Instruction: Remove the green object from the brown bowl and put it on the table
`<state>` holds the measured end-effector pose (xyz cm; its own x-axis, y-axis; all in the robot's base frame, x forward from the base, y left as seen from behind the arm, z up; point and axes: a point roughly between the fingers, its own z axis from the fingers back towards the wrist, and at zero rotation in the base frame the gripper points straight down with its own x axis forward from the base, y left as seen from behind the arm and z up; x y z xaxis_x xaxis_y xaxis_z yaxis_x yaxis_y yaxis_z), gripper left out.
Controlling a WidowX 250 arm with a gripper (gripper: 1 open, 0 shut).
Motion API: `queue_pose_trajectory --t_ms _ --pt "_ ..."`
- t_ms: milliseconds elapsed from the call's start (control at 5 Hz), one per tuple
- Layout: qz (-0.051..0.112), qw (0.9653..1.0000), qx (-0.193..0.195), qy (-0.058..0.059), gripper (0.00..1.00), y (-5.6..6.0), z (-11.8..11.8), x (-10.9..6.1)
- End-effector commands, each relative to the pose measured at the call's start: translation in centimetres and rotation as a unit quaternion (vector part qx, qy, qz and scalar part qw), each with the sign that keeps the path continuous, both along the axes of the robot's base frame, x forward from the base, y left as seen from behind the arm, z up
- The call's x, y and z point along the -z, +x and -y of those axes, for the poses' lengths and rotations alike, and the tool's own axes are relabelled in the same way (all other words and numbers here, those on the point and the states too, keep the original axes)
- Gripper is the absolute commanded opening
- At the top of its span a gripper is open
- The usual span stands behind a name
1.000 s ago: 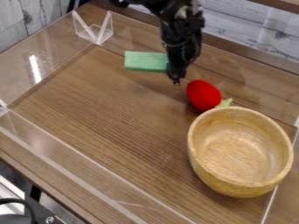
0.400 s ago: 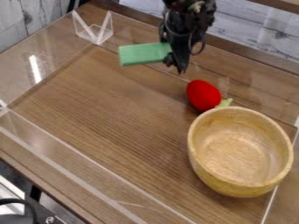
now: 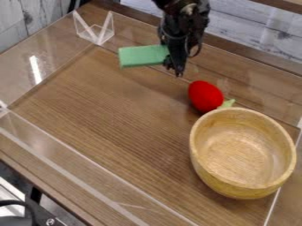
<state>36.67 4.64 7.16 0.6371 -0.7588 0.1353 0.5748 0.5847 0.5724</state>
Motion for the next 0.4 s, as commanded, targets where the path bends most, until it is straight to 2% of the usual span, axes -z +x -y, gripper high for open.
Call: queue_pose_trajectory --t_ms 0,200 --pt "0.038 0.9992 -0.010 0.002 0.00 0.59 -1.01 -2.14" --pt "0.040 0.9990 -0.017 0.001 0.00 0.48 -1.58 -1.78"
